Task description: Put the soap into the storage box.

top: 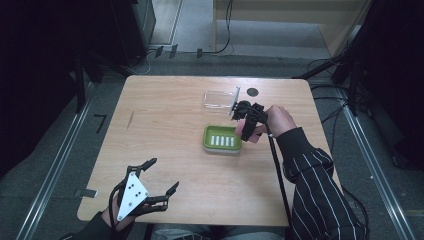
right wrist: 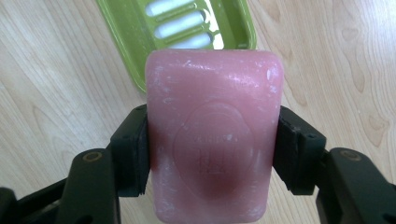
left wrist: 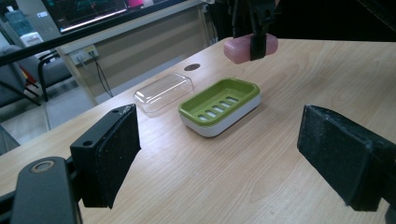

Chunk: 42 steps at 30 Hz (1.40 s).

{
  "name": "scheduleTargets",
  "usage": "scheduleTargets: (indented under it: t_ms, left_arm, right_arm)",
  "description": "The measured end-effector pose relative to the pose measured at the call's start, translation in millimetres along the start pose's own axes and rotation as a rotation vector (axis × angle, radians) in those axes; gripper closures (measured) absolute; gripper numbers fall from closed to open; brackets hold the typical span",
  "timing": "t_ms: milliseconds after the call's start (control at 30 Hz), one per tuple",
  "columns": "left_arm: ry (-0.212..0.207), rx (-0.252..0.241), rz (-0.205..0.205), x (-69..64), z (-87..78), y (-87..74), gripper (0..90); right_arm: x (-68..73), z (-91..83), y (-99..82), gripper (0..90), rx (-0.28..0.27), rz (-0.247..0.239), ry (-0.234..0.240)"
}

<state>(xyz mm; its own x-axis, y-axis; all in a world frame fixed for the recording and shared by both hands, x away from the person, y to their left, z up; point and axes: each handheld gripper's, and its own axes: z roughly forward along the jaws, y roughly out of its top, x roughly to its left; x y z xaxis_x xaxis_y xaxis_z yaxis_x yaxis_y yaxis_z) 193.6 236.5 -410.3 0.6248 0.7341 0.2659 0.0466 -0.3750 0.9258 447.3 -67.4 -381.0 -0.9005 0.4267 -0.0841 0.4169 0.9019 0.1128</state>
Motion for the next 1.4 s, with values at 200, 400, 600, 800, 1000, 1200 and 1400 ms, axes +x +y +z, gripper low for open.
scheduleTargets:
  t_ms: [200,400,600,800,1000,1200,1400]
  left_arm:
    - [-0.001,0.0,0.002,0.0,0.0,0.0,13.6]
    - [-0.002,0.0,0.002,-0.1,-0.1,0.0,13.6]
    - [-0.002,0.001,0.004,-0.1,0.0,-0.1,13.6]
    - [-0.003,0.001,0.004,-0.1,0.1,-0.1,13.7]
    - [-0.003,0.001,0.004,0.0,-0.1,-0.2,13.6]
    - [-0.003,0.002,0.005,-0.1,-0.1,-0.1,13.6]
    - [-0.002,0.002,0.002,-0.2,-0.4,-0.3,13.6]
  right_arm:
    - [3.3,-1.1,5.8,38.7,-0.008,-0.02,0.0]
    - [5.5,-0.3,11.2,38.6,-0.011,-0.046,0.001]
    - [8.0,-0.2,15.9,38.7,-0.025,-0.08,0.003]
    - [10.8,1.1,22.6,38.7,-0.037,-0.114,0.002]
    - [11.5,4.7,27.8,38.7,-0.049,-0.151,0.005]
    - [13.8,6.4,32.9,38.7,-0.067,-0.179,0.002]
    - [16.4,9.9,38.2,38.7,-0.071,-0.21,0.005]
